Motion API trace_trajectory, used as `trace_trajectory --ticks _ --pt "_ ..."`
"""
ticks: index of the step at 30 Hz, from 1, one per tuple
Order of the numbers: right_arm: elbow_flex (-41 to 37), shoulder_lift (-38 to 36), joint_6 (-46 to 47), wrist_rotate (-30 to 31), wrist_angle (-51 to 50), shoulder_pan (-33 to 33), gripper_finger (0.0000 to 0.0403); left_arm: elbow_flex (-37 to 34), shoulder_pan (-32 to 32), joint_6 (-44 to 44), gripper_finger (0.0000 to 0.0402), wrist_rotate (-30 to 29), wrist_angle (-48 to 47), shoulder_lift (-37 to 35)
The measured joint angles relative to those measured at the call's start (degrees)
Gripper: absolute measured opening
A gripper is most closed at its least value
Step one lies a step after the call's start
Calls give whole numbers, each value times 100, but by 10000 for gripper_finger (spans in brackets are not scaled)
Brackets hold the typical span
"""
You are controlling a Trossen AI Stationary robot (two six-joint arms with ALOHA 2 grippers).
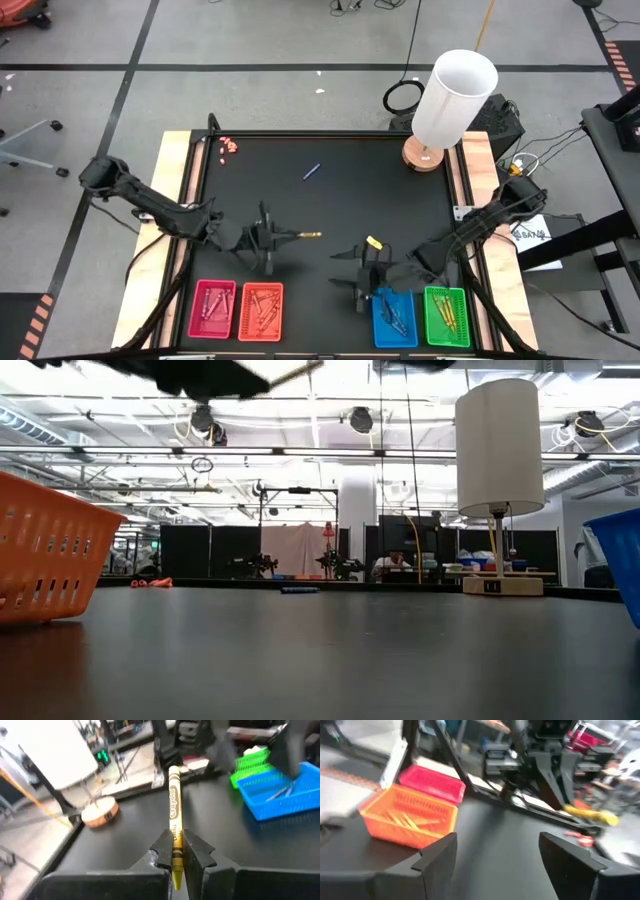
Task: Sort crayons
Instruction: Put the green crayon into the green bin
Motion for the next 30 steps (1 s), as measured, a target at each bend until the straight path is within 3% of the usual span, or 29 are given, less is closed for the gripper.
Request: trace_trajectory --ticks 5,16,22,30 --pt "593 -18 -855 826 -1038 376 265 197 -316 242 18 -385 32 5" --pt "935 -10 -2239 1624 -1123 600 265 265 -805 -136 18 -457 -44 12" --pt "1065 -10 -2502 1603 -1087 595 265 265 -904 -543 18 -395 -221 130" --pt "1065 19 -1946 878 -984 415 265 265 -902 -784 18 -223 -201 624"
